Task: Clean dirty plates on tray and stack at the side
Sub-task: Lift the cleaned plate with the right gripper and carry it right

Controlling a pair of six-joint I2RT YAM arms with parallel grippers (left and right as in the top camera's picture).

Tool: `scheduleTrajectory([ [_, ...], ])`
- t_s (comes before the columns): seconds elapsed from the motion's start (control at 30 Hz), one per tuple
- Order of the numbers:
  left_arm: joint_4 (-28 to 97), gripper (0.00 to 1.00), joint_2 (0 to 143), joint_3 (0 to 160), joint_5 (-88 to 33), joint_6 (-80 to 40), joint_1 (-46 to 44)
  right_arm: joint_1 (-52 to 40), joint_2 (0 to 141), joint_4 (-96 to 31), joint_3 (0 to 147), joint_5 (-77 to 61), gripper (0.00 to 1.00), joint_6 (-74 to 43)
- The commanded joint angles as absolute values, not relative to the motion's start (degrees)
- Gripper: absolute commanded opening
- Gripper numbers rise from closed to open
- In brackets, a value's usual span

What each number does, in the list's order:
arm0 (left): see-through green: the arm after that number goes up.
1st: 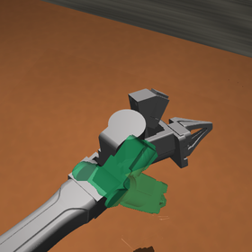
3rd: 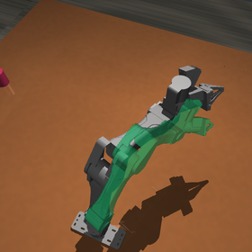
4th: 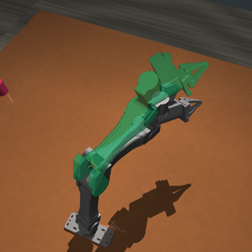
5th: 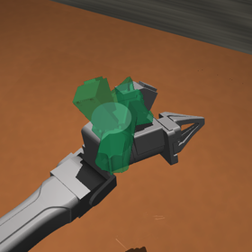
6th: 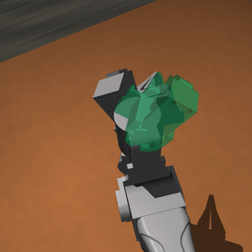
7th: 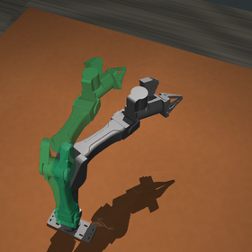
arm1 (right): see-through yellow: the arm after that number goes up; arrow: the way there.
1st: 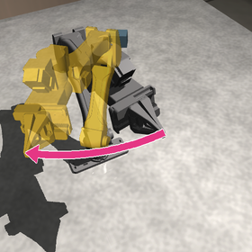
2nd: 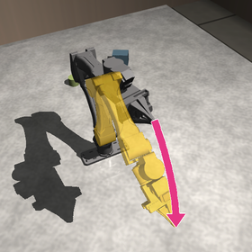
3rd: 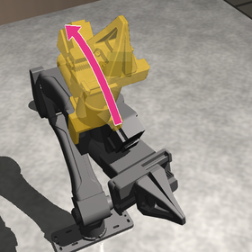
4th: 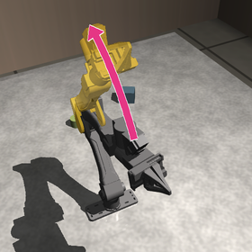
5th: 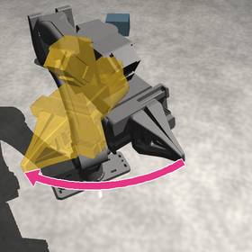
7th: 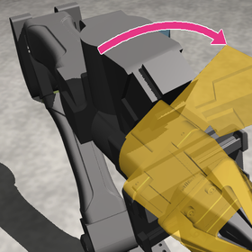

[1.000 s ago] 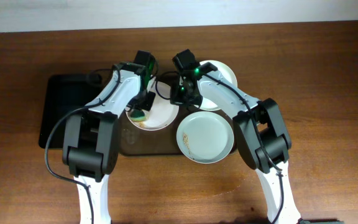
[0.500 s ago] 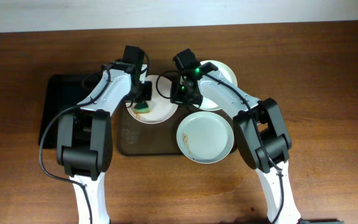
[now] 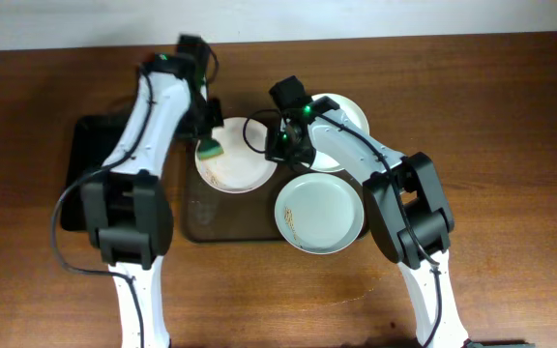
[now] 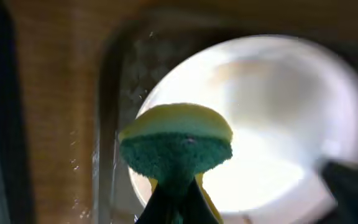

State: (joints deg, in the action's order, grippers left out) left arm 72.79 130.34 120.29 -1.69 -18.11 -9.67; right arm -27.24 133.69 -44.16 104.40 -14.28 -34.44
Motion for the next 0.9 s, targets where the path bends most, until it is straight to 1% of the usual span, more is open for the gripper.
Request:
scheduleTrajectory([
  [0.0, 78.41, 0.01, 129.86, 130.17, -8.40, -11.81, -7.57, -27.09, 134.96, -46.44, 103.77, -13.93, 0.04, -31.99],
  [0.07, 81.10, 0.01, 129.86, 133.08, -8.38, -11.77, -6.13, -26.98, 133.03, -48.36, 105.16, -13.87, 0.04, -30.09],
  [0.2, 81.21, 0.01, 129.86, 133.32, -8.38, -11.66, -4.21, -27.05, 126.98, -51.70, 106.43, -10.63, 0.04, -27.44],
  [0.3, 80.86, 0.01, 129.86, 133.32, -8.34, -11.66, -3.44, -27.42, 121.27, -54.74, 106.45, -4.12, 0.04, -26.30],
  [0.37, 80.62, 0.01, 129.86, 133.27, -8.14, -11.66, -3.40, -29.02, 117.32, -56.73, 106.45, 4.71, 0.04, -23.99],
  [0.47, 80.16, 0.01, 129.86, 133.27, -8.14, -11.66, -3.40, -31.64, 114.15, -58.39, 106.45, 14.74, 0.04, -23.81],
  [0.67, 78.22, 0.01, 129.88, 133.23, -8.16, -11.92, -3.40, -40.95, 113.84, -59.94, 106.32, 46.35, 0.04, -23.83],
  [0.87, 78.02, 0.01, 129.88, 133.23, -8.14, -11.92, -3.40, -47.48, 113.84, -59.83, 106.30, 63.99, 0.04, -26.22],
])
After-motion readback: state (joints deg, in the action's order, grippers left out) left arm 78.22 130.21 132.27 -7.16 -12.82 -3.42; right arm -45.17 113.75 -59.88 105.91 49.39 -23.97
